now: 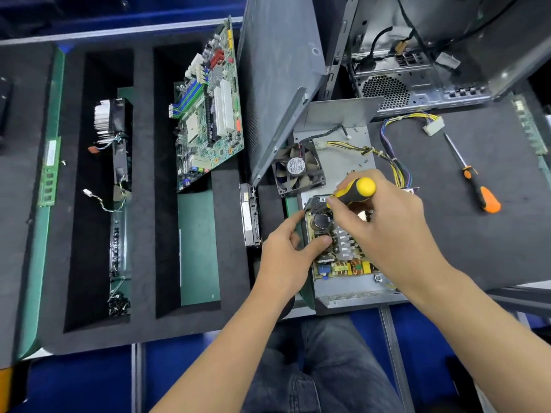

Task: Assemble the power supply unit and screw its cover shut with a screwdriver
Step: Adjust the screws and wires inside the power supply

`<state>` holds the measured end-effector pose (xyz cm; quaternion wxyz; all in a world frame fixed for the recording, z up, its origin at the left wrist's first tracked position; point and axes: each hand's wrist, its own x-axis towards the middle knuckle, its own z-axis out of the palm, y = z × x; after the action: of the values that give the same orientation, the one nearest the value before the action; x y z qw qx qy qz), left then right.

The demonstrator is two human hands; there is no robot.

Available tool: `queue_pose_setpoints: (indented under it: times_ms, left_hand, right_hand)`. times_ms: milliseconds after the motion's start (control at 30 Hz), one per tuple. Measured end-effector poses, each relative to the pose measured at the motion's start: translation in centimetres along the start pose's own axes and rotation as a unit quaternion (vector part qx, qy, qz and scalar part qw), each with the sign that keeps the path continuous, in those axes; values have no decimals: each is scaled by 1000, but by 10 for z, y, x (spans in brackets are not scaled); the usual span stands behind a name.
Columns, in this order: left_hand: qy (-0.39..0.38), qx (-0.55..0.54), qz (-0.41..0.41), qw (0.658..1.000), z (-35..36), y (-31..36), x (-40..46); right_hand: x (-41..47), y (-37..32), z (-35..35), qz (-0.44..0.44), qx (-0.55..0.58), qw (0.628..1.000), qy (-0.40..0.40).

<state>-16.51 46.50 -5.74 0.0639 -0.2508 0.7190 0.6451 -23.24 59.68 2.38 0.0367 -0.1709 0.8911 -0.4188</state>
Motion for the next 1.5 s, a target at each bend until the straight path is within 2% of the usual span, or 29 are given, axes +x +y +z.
queue_pose_setpoints:
  times_ms: [567,700,833,1000,1133,1167,1267,1300,1333,1500]
  left_hand:
    - [-2,1,3,1000,0,0,1]
    - [-5,-4,4,1000,0,2,0]
    - [2,11,14,1000,0,-1,3]
    - [1,23,5,1000,0,-4,6]
    - [0,18,-6,1000,1,-3,6]
    - [-1,18,-7,1000,1,-3,6]
    - [-4,28,-1,1000,0,-3,6]
    - [-3,26,0,1000,0,-3,6]
    - [-3,23,-2,1000,0,-4,7]
    - [-3,17,-7,1000,0,-5,8]
  right_hand:
    - [-1,-10,4,23,-46,998,-29]
    - [2,-20,0,-29,-91,995,-24]
    - [6,-28,-2,-114,-182,976,-30]
    - [15,-43,-10,-119,-236,958,-109]
    - [25,-53,-11,-85,-455,875,-139]
    - [27,-55,-12,-78,-456,874,-148]
    - [29,-61,-14,-57,-344,909,-227]
    - [29,-63,-15,-56,-322,910,-253]
    - [30,-64,-16,-62,-331,902,-269]
    - [31,-72,-11,-111,-475,837,-248]
